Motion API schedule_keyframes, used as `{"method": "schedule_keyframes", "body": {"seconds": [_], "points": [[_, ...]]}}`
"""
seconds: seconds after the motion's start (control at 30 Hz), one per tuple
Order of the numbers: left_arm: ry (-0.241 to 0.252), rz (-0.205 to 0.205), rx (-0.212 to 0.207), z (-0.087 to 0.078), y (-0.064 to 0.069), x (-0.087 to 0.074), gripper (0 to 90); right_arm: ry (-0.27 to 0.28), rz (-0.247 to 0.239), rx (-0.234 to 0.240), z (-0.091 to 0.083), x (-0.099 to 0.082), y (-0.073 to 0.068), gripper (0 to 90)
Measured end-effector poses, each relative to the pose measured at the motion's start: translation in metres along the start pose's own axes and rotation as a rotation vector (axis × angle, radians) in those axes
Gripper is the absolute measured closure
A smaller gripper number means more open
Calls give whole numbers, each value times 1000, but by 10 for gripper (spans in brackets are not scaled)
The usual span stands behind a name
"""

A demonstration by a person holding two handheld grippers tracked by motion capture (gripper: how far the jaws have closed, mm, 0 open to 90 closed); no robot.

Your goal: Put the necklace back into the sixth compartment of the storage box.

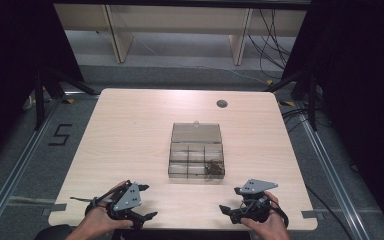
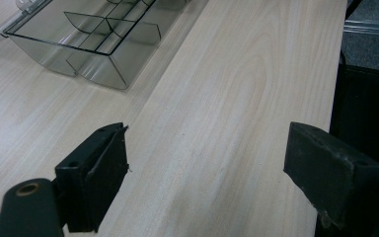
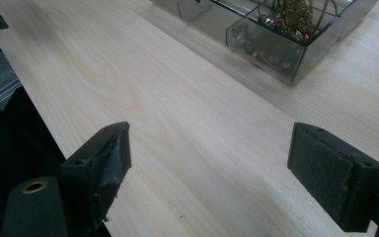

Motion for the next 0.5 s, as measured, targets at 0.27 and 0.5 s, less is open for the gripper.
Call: {"method": "schedule_keyframes", "body": {"seconds": [0.27,0.5], "points": [[-1,0,-2,0,0,0,163,14,-5,-4,0,-4,-2,161],[6,-9,-5,0,1,1,163,-1,6,22,2,-7,-4,161]]}}
Point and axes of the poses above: each handheld gripper's, and its own axes: z roughly forward along the jaws, x roughly out of its top, y roughly to its right, the point moved 4 cm from there along z, roughly forward along the jaws
